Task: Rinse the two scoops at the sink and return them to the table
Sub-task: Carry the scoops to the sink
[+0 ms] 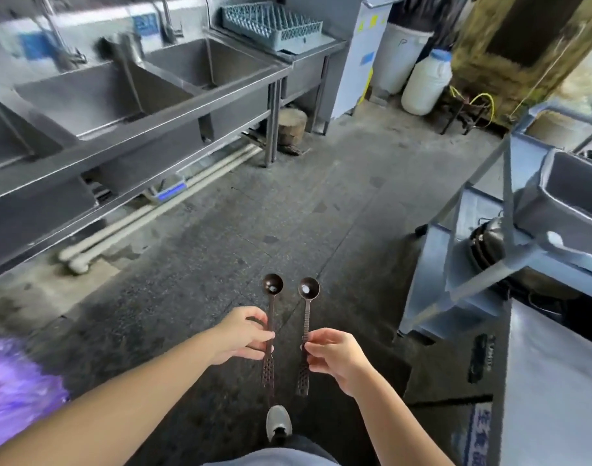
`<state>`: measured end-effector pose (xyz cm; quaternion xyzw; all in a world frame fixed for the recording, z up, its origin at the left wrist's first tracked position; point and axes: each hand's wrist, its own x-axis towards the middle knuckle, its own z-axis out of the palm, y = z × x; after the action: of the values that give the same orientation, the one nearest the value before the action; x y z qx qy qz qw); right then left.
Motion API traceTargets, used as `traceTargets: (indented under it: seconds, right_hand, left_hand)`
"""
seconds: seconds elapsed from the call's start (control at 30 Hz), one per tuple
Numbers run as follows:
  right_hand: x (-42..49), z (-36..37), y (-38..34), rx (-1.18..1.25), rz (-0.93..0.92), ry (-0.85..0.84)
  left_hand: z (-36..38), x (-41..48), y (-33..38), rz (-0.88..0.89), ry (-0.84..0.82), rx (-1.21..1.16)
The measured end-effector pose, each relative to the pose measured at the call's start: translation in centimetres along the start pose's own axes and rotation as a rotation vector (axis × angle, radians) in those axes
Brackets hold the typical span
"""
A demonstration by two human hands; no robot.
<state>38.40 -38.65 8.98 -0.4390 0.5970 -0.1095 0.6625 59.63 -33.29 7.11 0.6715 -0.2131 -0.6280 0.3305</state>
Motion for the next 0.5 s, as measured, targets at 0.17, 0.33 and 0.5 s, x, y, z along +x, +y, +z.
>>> traceTargets:
  seconds: [0.17, 0.33, 0.5]
  right_hand:
    - [4.0, -1.7, -3.7, -0.062, -0.01, -0.086]
    - [8.1, -1.8, -6.4, -0.143, -0.022, -0.16]
    - [11.1, -0.4, -8.2, -0.193, -0.003, -0.242]
  left_hand:
    - [0.5, 2.3, 3.0, 0.013, 0.079, -0.066]
    - [0.2, 3.6, 3.9, 0.01, 0.183, -0.158]
    - [-1.1, 4.3, 3.7, 0.005, 0.27, -0.258]
